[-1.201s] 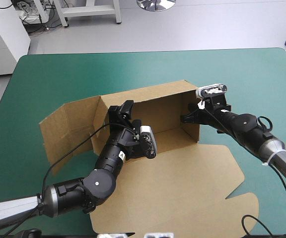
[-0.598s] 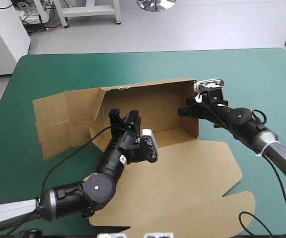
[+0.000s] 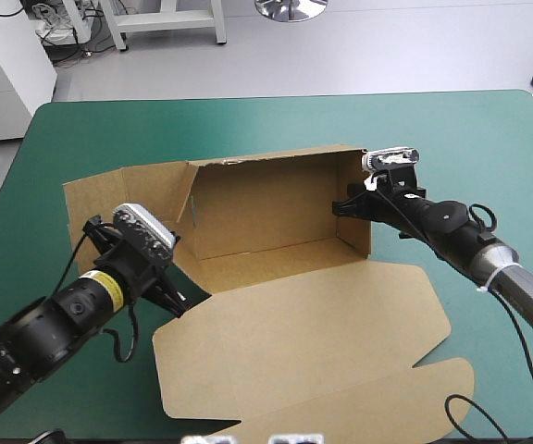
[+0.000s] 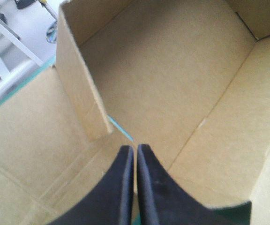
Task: Fold the box
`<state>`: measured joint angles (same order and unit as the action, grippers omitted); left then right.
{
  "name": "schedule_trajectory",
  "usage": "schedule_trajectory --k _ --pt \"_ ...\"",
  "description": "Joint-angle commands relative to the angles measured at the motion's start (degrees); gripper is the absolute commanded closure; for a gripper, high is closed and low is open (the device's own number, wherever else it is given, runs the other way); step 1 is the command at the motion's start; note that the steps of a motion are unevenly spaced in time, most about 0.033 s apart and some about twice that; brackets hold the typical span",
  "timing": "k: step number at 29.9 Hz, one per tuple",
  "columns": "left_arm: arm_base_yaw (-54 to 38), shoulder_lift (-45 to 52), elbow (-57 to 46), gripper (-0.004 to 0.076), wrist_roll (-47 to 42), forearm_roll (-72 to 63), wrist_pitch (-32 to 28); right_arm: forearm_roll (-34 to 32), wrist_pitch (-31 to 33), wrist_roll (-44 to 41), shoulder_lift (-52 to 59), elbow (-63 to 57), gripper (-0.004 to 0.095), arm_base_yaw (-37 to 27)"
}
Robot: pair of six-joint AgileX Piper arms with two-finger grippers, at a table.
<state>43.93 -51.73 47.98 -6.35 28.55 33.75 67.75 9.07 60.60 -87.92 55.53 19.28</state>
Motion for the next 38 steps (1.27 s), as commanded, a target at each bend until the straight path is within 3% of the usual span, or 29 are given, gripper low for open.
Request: schedule_trajectory --k 1,4,11,15,27,33,38 --pt "-7.0 4.1 3.5 0.0717 15.1 -18.0 -1.0 -0.4 -0.4 -0.1 0.3 1.0 0.0925 -0.2" --pt "-13.2 7.5 4.4 0.0717 22.2 -27.2 0.0 -0.4 0.2 -0.6 -0.9 1.0 0.0925 -0.2" --pt "-27.0 13.2 4.5 0.0713 23.4 -28.6 5.2 -0.4 0.2 -0.7 -2.1 1.0 0.0925 -0.2" --pt "-32.5 13.2 4.5 0.0713 24.2 -29.1 5.2 -0.4 0.5 -0.8 -2.1 1.0 0.0924 -0.2" --pt "-38.7 10.7 4.5 0.0713 26.5 -36.5 4.7 -0.8 1.8 -2.3 -2.1 1.0 0.0925 -0.2" --pt "-42.0 7.3 4.5 0.0710 31.1 -47.1 6.3 -0.9 3.1 -2.3 -2.1 1.0 0.0925 -0.2" --pt "-51.0 6.2 4.5 0.0710 31.1 -54.5 12.2 -3.3 3.6 -4.3 -2.1 1.0 0.0925 -0.2"
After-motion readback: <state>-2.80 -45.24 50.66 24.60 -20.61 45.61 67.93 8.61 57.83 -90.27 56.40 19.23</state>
